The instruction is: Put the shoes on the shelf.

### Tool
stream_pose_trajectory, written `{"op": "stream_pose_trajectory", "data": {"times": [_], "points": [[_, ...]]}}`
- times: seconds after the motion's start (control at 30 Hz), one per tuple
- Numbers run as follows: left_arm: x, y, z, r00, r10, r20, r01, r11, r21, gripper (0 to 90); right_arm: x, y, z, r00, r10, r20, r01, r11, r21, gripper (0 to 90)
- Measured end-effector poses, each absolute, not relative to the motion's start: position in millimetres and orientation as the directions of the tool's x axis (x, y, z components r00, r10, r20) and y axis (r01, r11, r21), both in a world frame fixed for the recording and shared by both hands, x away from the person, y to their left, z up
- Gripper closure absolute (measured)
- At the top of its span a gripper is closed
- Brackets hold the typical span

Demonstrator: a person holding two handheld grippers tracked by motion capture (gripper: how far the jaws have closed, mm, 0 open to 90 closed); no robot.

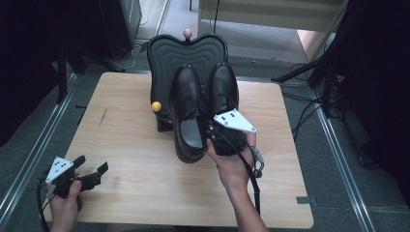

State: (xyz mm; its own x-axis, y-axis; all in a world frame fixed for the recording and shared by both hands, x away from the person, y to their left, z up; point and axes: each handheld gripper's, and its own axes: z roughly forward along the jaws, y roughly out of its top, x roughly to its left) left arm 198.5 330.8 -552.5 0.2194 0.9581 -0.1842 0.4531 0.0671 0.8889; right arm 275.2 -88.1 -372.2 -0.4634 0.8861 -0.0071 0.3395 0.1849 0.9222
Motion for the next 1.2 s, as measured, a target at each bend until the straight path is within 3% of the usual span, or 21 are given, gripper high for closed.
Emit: {"op": "stream_pose_trajectory", "data": {"times": [1.2], "points": [[198,331,-552,0.219,0.958,-0.183,0.457,0.065,0.887,8.6,399,-31,-357,-0.454,0.885,-0.101,0.251,0.236,0.939,84.2]]}}
